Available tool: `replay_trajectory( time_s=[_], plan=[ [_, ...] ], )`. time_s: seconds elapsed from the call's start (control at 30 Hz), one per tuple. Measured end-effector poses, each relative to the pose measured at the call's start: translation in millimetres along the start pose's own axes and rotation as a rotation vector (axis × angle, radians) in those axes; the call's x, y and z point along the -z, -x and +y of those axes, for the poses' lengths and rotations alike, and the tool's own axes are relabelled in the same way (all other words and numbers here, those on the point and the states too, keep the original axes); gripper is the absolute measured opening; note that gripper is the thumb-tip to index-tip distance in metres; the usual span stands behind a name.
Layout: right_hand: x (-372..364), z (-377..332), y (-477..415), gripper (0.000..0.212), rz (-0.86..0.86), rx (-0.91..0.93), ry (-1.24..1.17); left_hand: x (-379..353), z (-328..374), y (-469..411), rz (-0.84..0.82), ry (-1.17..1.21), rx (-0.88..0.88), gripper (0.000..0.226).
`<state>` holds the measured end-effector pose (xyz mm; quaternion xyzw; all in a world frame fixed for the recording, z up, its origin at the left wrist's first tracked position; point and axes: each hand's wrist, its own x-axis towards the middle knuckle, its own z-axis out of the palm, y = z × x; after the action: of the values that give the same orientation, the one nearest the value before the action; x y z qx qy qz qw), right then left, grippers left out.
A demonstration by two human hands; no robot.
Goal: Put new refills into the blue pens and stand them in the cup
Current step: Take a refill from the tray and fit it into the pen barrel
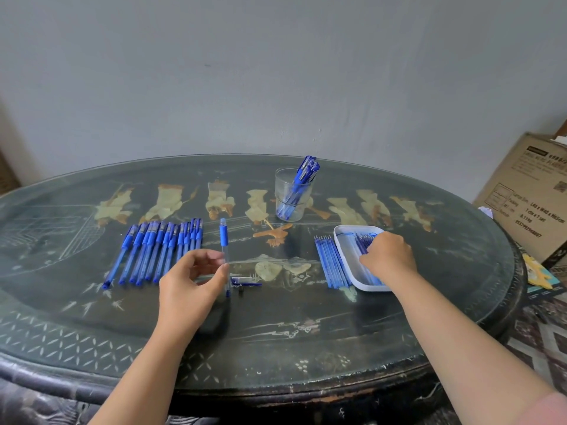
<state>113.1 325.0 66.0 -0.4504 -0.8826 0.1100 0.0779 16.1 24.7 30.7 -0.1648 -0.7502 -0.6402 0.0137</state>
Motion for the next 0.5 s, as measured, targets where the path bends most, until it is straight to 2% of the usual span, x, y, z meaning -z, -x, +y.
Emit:
replay_trajectory(
  time_s=[0.07, 0.17, 0.23, 0.37, 0.5],
  plan=[
    [7, -1, -2, 0.023, -0.026, -0.056, -0.179, 0, -1, 0, -0.001, -0.001, -0.001, 0.014],
    [18, -6, 3, 0.008, -0.192, -0.183, -0.788, -1, -1, -1, 0.004, -0.005, -0.008, 0.014],
    [28, -15, 14, 0.007, -0.345, -0.188, -1.076, -1, -1, -1, 0.005, -0.007, -0.015, 0.014],
    [41, -46, 41, 0.008, -0.543, -0.076, -1.321, -1, 3, 4, -0.010, -0.027, -0.054, 0.015],
    [43, -85, 66, 0.008, -0.582, 0.064, -1.495, -1, 4, 9, -0.055, -0.047, -0.069, 0.019]
  ],
)
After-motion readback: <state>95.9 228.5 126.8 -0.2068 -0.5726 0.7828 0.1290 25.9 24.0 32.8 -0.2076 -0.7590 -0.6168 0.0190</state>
